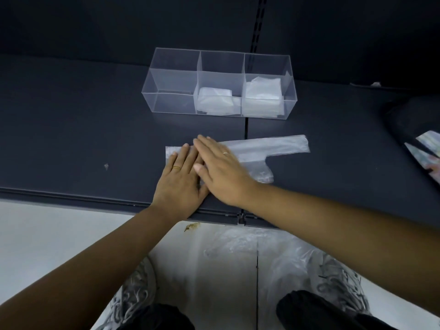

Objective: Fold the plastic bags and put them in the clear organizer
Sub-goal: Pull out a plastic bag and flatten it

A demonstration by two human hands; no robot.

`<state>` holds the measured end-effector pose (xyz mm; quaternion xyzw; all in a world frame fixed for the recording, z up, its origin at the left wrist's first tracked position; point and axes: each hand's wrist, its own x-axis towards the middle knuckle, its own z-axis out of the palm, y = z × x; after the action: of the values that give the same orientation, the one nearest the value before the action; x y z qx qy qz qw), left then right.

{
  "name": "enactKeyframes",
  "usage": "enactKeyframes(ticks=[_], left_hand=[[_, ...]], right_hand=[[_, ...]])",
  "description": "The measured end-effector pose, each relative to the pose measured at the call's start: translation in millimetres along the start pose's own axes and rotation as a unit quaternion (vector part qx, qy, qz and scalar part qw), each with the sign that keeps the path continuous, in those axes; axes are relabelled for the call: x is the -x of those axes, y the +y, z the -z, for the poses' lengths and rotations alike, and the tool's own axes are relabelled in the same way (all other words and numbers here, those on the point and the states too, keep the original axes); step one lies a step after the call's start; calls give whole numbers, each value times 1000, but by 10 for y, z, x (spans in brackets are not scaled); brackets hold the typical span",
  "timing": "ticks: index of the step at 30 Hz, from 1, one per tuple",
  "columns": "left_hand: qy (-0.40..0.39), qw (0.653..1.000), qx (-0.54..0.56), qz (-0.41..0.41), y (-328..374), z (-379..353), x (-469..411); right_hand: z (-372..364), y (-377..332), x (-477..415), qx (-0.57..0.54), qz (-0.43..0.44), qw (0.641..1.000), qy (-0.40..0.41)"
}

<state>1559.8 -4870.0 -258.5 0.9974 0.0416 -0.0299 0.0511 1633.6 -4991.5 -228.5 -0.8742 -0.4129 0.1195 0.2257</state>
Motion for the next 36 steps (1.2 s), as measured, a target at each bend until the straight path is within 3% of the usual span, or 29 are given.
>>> enactKeyframes(ticks=[4, 11, 14, 16, 18, 21, 23, 26, 31, 36], left_hand=[[-6, 1000, -2, 7, -30, 42, 21], [-13, 997, 1, 70, -302, 132, 166], [9, 997, 25, 68, -263, 189, 180], [24, 998, 60, 5, -161, 220, 180], [8, 992, 104, -77, -7, 220, 180], [-21, 981, 133, -143, 220, 163, 152], [-25, 979, 135, -148, 277, 105, 124], [-6, 982, 138, -130, 287, 85, 108], [77, 974, 158, -144, 380, 171, 68], [151, 961, 156, -173, 493, 231, 49]], right_hand=[[-50, 504, 72, 157, -47, 986, -19], [401, 1263, 431, 215, -155, 964, 5], [549, 1239, 577, 156, -137, 973, 102], [620, 1116, 725, 54, -74, 988, 122], [600, 1019, 873, 20, -24, 996, 80], [529, 964, 924, 17, -22, 998, 54], [515, 939, 855, 15, -17, 997, 70], [527, 924, 749, 23, -13, 999, 33], [813, 900, 763, -155, -93, 983, -14], [944, 792, 877, -8, -73, 997, -5]])
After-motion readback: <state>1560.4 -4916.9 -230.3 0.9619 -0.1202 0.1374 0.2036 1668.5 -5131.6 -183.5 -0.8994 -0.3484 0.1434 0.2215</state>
